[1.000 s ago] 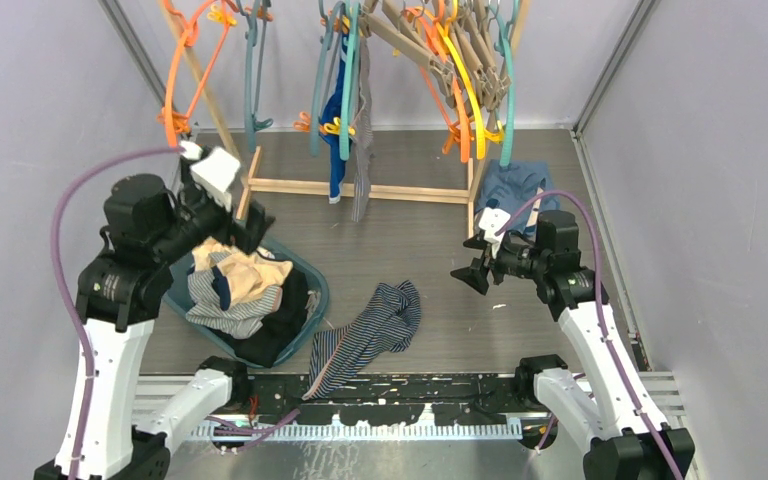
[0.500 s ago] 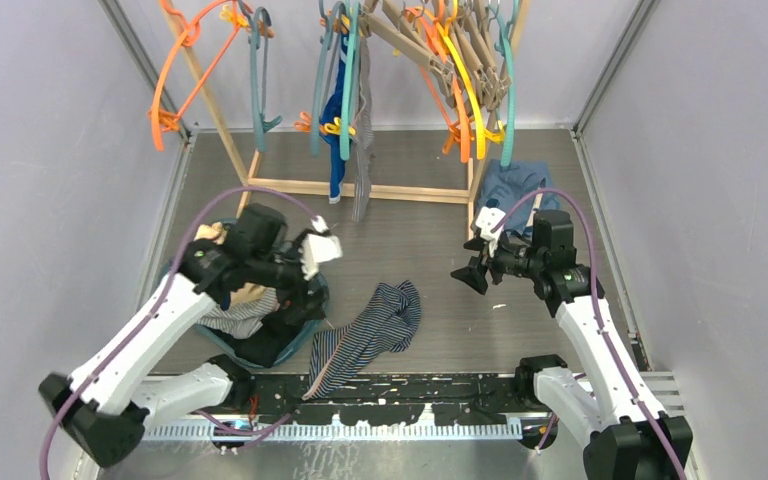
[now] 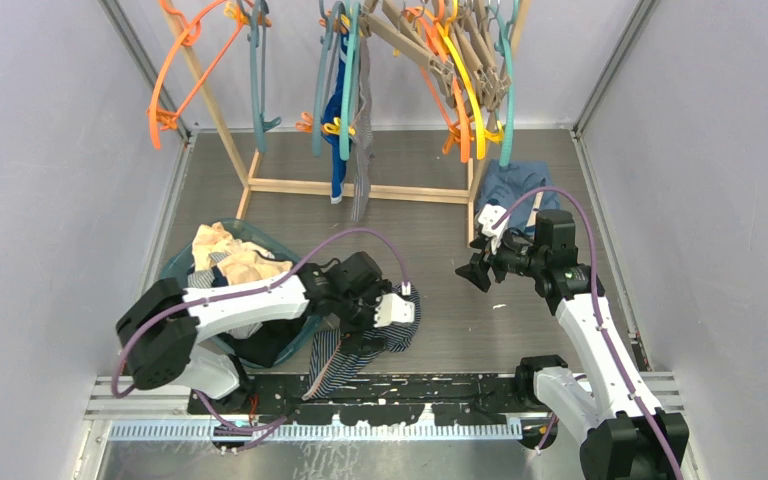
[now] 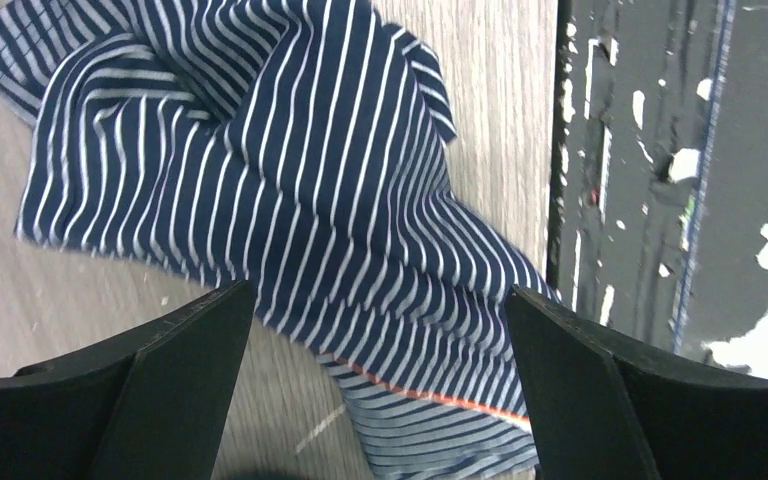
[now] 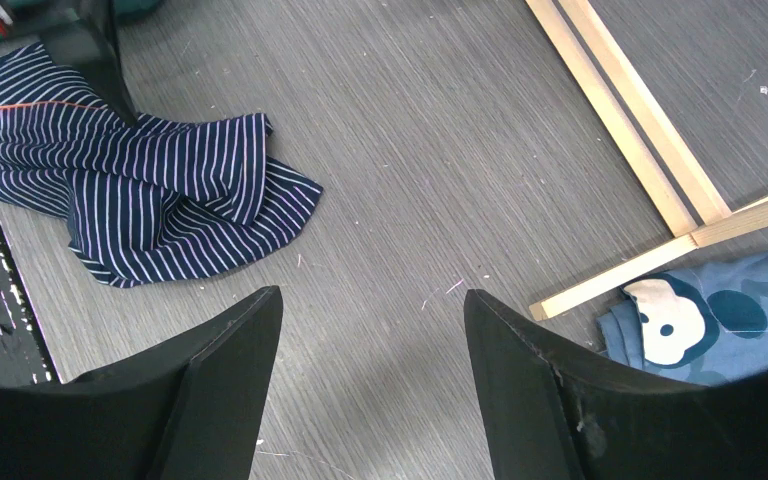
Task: Remove the underwear clipped to the hanger
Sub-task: Pick up the underwear from the center of the board.
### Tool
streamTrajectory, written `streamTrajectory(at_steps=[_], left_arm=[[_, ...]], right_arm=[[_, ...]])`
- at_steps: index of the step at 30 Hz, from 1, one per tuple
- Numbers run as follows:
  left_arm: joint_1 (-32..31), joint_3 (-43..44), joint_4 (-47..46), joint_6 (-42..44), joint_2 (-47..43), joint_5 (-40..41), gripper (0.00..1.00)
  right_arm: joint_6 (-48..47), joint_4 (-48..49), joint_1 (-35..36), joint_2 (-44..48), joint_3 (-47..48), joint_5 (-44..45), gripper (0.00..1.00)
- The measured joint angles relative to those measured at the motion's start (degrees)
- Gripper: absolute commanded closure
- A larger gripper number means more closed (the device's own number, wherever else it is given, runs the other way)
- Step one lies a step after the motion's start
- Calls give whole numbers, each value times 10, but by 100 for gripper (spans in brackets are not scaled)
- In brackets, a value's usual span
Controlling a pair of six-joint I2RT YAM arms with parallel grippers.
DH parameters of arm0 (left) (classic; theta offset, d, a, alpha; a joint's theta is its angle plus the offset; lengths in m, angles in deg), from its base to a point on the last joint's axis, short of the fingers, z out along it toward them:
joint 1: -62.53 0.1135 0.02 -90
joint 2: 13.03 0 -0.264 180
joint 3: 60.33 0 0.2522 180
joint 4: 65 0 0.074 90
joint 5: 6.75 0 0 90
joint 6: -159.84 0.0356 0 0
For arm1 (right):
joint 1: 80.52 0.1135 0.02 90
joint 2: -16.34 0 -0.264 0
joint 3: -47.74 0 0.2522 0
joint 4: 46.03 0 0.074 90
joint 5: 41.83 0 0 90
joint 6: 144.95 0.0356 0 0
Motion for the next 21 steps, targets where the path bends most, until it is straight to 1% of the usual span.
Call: streamTrajectory(at_steps=[1,2,5,12,18,19,21], left_arm=[[-8,0,-16,0,21,3,0],[-13,0,-29,0,38,7,2],[-28,0,-59,-1,74,21,11],[-35,0,-83,2,99,45,52],[-35,1,-68,26,84,77,94],[-35,3,-59,32,73,82,99],[-30,11,-37,42,47,88,100]], right_arm=[[0,1,-1,0,-1,0,27],[0,1,-2,0,-2,0,27],[0,2,-2,0,-2,0,27],[0,4,-2,0,-3,0,27],[-1,4,-2,0,-3,0,27],[-1,4,-2,0,-3,0,27],[-2,4,-2,0,-3,0,27]])
